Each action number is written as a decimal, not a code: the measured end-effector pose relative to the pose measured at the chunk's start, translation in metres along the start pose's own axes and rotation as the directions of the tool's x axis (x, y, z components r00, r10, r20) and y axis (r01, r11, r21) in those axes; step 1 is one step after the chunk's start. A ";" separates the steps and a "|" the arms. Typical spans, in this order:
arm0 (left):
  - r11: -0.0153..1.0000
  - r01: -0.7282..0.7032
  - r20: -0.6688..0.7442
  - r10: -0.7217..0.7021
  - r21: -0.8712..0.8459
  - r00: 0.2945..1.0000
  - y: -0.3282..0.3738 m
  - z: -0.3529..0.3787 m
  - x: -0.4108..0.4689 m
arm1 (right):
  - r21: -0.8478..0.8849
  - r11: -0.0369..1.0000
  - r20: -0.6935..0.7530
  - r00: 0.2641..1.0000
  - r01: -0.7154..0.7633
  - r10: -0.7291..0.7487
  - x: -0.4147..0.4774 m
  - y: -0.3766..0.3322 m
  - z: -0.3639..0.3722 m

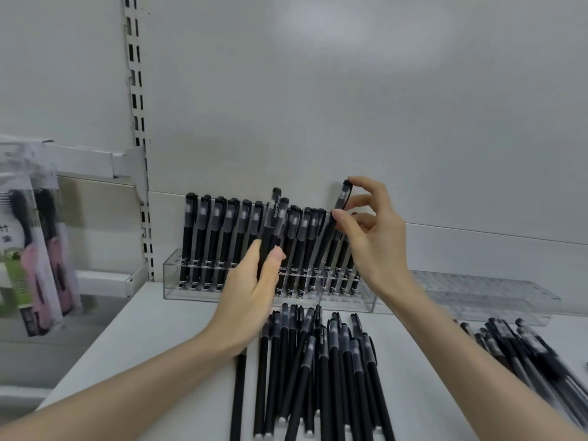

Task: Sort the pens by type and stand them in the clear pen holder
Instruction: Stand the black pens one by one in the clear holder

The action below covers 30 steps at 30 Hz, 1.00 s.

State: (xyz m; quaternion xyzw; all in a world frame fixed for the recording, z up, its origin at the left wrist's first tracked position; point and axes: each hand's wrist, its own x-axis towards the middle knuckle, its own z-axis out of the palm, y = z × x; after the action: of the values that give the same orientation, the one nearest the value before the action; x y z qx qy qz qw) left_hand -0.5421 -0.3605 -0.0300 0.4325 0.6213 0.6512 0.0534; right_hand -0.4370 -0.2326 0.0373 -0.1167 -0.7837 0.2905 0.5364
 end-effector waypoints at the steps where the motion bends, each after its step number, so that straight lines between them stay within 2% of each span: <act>1: 1.000 0.017 0.021 -0.017 -0.009 1.000 -0.002 0.000 0.000 | -0.007 1.000 0.005 1.000 0.002 -0.002 0.000 0.001 -0.001; 7: 0.999 0.017 0.054 -0.018 0.031 0.998 -0.003 0.001 -0.001 | -0.035 0.999 0.064 0.998 -0.001 0.003 -0.004 0.009 -0.003; 20: 0.999 -0.038 0.111 0.040 -0.022 0.993 0.009 0.002 -0.009 | -0.131 0.988 0.226 0.968 -0.084 0.112 0.008 0.008 -0.012; 24: 0.993 0.002 0.135 0.014 -0.121 0.991 0.011 0.001 -0.008 | -0.224 0.972 0.233 0.965 -0.069 0.122 0.000 0.010 -0.011; 26: 0.995 -0.021 0.131 0.034 -0.099 0.991 0.011 0.001 -0.008 | -0.314 0.949 0.197 0.977 -0.015 0.081 -0.002 0.006 -0.013; 28: 0.997 -0.043 0.124 0.051 -0.066 0.991 0.010 0.001 -0.008 | -0.241 0.969 0.155 0.983 -0.057 0.097 -0.009 -0.001 -0.015; 30: 0.996 -0.036 0.134 0.047 -0.088 0.990 0.011 0.003 -0.010 | -0.021 0.980 0.223 0.955 -0.196 0.196 -0.020 -0.009 -0.012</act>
State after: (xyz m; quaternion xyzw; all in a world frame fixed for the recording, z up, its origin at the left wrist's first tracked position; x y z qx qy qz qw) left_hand -0.5290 -0.3668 -0.0263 0.4862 0.5788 0.6469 0.1005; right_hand -0.4166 -0.2463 0.0302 -0.1598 -0.8236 0.3540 0.4132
